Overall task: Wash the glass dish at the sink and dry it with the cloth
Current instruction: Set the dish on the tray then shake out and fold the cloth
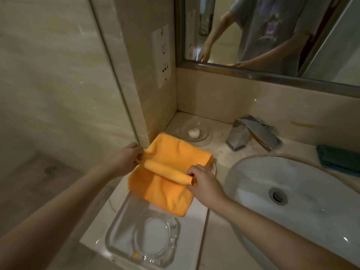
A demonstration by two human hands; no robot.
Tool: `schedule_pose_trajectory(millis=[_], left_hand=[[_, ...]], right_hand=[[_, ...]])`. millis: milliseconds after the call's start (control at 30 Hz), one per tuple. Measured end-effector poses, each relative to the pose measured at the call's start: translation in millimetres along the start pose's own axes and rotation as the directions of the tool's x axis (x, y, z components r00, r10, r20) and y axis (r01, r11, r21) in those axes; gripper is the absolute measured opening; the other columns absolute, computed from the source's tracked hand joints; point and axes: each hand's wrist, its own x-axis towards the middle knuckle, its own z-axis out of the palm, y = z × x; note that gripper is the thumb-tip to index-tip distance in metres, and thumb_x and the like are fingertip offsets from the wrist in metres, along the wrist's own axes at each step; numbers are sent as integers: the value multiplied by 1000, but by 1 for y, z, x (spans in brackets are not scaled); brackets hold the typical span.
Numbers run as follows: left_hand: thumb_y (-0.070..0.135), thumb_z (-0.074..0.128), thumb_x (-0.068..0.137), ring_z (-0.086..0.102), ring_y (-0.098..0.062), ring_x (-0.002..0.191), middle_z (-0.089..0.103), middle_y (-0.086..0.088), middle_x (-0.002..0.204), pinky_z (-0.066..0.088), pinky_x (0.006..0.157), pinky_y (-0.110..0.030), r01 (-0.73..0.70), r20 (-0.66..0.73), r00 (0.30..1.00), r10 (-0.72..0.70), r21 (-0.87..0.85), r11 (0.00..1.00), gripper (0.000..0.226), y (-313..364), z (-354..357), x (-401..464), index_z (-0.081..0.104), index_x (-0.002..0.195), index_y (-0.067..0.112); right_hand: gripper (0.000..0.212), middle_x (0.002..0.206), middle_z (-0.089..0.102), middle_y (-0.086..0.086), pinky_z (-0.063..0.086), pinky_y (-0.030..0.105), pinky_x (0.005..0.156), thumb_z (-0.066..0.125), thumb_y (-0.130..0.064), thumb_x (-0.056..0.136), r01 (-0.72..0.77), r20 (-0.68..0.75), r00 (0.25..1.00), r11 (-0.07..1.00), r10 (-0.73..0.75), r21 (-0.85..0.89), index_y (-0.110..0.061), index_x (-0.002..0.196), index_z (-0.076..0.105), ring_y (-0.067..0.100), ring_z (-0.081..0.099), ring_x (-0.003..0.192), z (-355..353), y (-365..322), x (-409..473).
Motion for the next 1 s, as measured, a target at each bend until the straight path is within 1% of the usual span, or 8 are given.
schedule_pose_trajectory(millis=[100,400,467,533,600,733,867,1000], left_hand=[[-14,60,70,55,-34,80,45,-10,89,44,71,-37,-6,-22,1000,6,-16,1000,23,-6,5,0,58,76,8],[-6,54,77,53,-28,97,55,-14,106,43,84,-34,308,151,945,-290,-114,945,20,-10,4,3,61,80,12],[-7,49,82,52,-25,94,55,-13,99,43,86,-35,462,259,885,-387,-378,802,22,-8,4,2,60,78,12],[-5,47,87,54,-23,95,55,-12,99,45,88,-32,565,398,824,-404,-636,526,19,-5,2,1,61,85,8],[3,51,90,57,-22,95,56,-10,102,47,87,-31,577,432,805,-408,-729,368,13,-2,1,-1,60,99,4],[2,54,88,55,-16,74,55,-7,81,54,62,-19,453,302,873,-383,-793,407,10,5,-5,-2,58,80,7],[-6,56,85,53,-7,54,51,0,66,51,47,-17,393,267,888,-374,-863,318,27,-2,-11,-20,49,71,16],[-7,62,81,50,-16,63,51,-7,78,46,57,-26,594,425,804,-415,-587,550,21,-7,14,-37,54,89,10]], right_hand=[[17,98,60,8,35,25,73,63,-7,77,22,21,1000,1000,-22,-16,-8,93,61,24,53,97,4,0,-1],[14,95,56,4,46,43,78,55,-10,76,68,130,990,997,-64,-31,-12,90,58,23,51,96,15,-13,-21],[14,96,56,6,46,44,79,54,-9,76,71,149,987,996,-63,-48,-11,90,57,24,51,97,16,-14,-23],[14,97,56,8,45,44,80,55,-9,77,72,161,985,994,-59,-81,-9,91,57,26,50,98,14,-12,-22],[13,99,55,8,44,42,81,55,-8,78,87,156,985,991,-71,-98,-8,91,57,26,50,98,9,-12,-19],[15,98,57,10,42,37,79,55,-2,75,168,120,980,982,-158,-82,-6,89,57,27,50,95,-2,-18,-15],[19,85,60,7,39,29,69,57,-1,64,273,28,962,959,-271,-82,-10,81,55,22,51,83,-10,-14,-22],[35,100,64,6,47,36,79,35,-18,70,285,217,943,949,-253,-132,-12,93,61,26,56,97,10,5,-36]])
